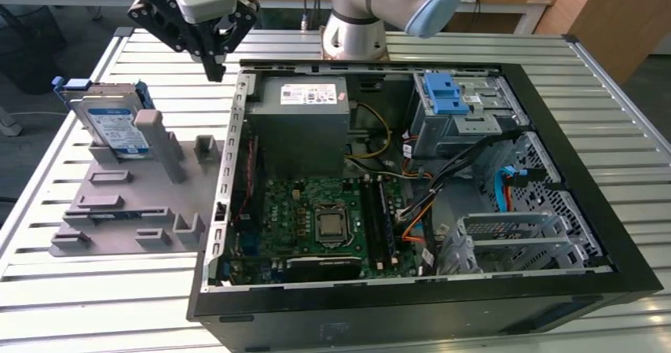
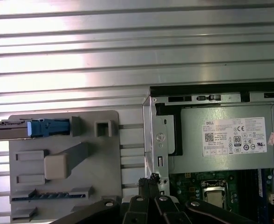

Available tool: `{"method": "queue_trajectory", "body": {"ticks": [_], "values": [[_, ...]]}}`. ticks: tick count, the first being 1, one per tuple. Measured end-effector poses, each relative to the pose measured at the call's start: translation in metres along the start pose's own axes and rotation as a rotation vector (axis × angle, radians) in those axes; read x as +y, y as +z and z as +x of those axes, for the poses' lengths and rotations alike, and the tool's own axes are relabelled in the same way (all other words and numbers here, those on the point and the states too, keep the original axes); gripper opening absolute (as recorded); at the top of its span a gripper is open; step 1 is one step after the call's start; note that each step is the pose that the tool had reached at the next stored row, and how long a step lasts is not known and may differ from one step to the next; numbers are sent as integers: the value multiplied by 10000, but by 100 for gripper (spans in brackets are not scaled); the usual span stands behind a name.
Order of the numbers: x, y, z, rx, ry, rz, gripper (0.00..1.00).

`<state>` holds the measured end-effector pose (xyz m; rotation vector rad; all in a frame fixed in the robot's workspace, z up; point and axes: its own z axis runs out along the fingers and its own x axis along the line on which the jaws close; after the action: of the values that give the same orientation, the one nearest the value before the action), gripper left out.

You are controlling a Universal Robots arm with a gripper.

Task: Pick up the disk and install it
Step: 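Reach for the disk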

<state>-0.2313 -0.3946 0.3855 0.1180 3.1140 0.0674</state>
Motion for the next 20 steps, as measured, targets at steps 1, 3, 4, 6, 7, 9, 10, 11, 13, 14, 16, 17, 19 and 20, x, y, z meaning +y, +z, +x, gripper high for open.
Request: {"method": "queue_trajectory", "body": {"ticks": [1, 3, 4, 6, 7, 9, 10, 11, 13, 14, 16, 17, 19, 20], "values": [[-1, 0, 3, 0, 0, -1, 11], [0, 0, 7, 0, 1, -1, 11], [0, 1, 8, -1, 0, -1, 11], [1, 1, 12, -1, 1, -1, 11], [1, 1, 16, 0, 0, -1, 11], [2, 1, 25, 0, 0, -1, 11], [3, 1, 30, 0, 1, -1, 11], [5, 1, 35, 0, 1, -1, 11], [9, 2, 46, 0, 1, -1, 11], [11, 2, 52, 0, 1, -1, 11], [17, 2, 65, 0, 1, 0, 11], [20, 3, 74, 0, 0, -1, 11], [27, 4, 96, 0, 1, -1, 11], [32, 4, 107, 0, 0, -1, 11]]}}
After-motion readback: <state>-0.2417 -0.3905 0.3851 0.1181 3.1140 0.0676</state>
